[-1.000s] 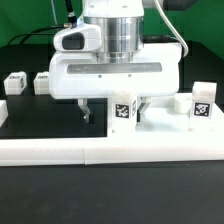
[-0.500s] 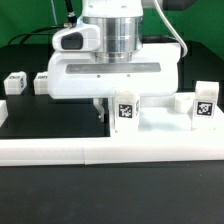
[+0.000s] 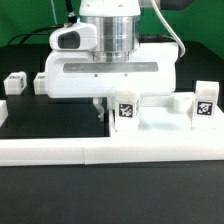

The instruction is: Assemble square table

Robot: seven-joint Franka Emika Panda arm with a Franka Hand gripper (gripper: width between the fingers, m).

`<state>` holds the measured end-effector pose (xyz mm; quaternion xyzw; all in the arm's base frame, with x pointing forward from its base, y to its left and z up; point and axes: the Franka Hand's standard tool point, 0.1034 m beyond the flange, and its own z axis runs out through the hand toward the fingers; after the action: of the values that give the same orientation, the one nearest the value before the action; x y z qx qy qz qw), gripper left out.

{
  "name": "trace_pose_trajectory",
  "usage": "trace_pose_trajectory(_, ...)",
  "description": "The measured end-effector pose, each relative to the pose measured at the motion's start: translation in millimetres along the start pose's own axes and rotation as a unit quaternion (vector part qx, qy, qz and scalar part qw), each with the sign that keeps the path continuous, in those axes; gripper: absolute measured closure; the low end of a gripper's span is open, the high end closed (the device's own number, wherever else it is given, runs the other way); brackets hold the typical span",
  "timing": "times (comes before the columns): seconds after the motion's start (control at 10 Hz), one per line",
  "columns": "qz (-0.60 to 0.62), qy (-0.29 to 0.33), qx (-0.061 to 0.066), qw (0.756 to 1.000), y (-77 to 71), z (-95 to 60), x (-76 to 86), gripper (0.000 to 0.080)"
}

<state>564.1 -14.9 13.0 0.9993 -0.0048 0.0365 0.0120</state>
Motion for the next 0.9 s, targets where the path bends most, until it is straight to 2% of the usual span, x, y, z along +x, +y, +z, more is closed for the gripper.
trace_pose_trajectory(0.4,-0.008,0.000,0.000,1.000,1.3,-0.3,-0.6,0.0739)
trace_pose_trajectory(0.7,-0.056,-0.003,0.000,0.998,27.4,-0.1,-18.3,0.0738)
trace_pose_trajectory(0.9,-0.108,0.000,0.001,0.994,30.0,-0.1,-16.7,0.0738)
